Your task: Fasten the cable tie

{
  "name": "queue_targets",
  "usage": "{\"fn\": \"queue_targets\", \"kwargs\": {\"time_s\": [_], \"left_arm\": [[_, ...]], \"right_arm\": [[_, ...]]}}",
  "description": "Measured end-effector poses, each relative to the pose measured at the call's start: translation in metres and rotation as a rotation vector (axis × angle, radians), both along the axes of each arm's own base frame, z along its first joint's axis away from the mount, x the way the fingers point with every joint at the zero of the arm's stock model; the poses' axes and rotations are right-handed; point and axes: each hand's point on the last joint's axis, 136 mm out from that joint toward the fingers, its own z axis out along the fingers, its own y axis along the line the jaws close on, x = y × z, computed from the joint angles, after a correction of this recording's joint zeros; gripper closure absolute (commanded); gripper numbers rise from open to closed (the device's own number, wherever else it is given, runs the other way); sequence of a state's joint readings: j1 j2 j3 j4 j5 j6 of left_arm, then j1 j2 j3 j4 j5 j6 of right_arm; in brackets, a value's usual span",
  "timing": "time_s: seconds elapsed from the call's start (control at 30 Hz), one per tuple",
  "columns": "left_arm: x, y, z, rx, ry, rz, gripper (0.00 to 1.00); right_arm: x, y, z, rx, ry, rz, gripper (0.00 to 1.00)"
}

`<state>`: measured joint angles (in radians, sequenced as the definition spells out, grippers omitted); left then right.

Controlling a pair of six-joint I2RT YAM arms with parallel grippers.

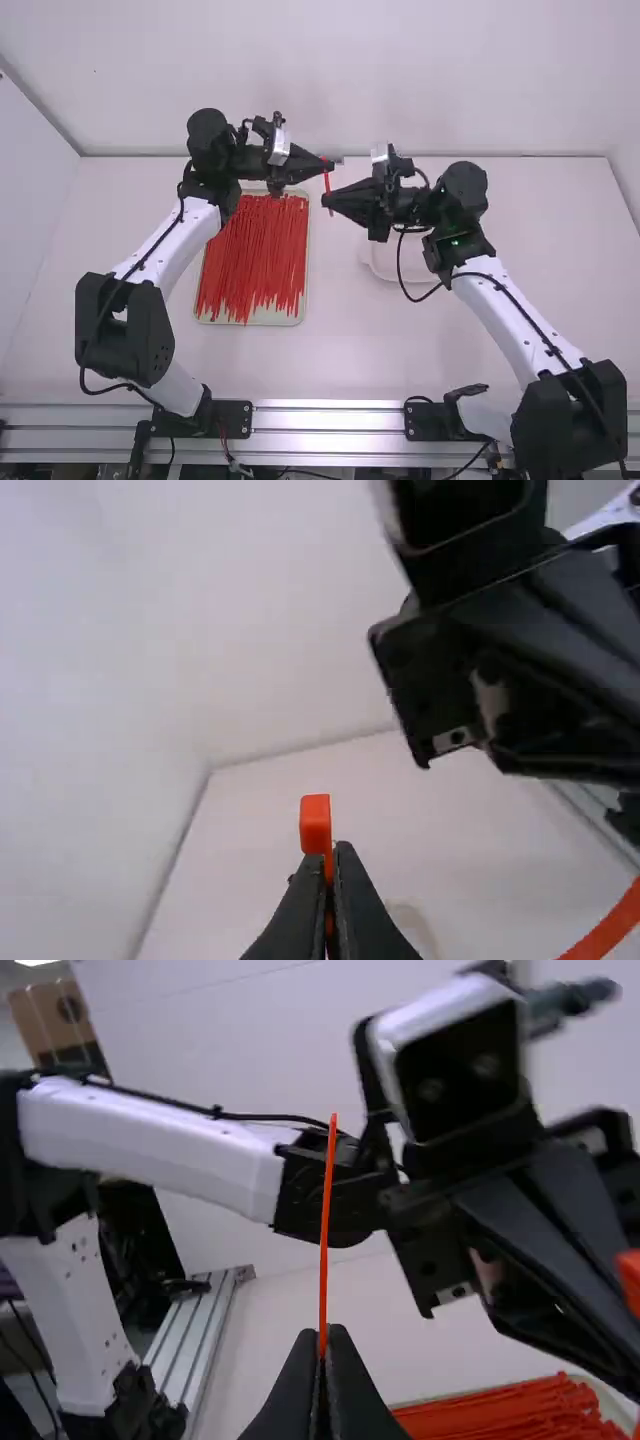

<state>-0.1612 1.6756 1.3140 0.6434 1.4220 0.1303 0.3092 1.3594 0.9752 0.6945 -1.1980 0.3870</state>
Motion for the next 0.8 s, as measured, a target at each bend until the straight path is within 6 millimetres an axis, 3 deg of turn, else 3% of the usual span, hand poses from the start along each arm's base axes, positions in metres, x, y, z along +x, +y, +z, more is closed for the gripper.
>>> {"fn": "queue_targets", "kwargs": {"time_s": [0.23, 0.57, 0.8], "left_arm": [[-0.002, 0.002, 0.007, -0.011, -0.125, -0.001, 0.98], [-0.003, 0.002, 0.004, -0.009, -0.249, -0.008, 0.98], [-0.011, 0.001, 0.002, -0.007, -0.321, -0.054, 0.98]], "right_arm": [[0.002, -0.003, -0.002, 0.060, 0.074, -0.035, 1.00], [-0.001, 0.003, -0.041, 0.031, 0.314, -0.032, 1.00], [0.004, 0.003, -0.045, 0.041, 0.334, -0.066, 1.00]]}}
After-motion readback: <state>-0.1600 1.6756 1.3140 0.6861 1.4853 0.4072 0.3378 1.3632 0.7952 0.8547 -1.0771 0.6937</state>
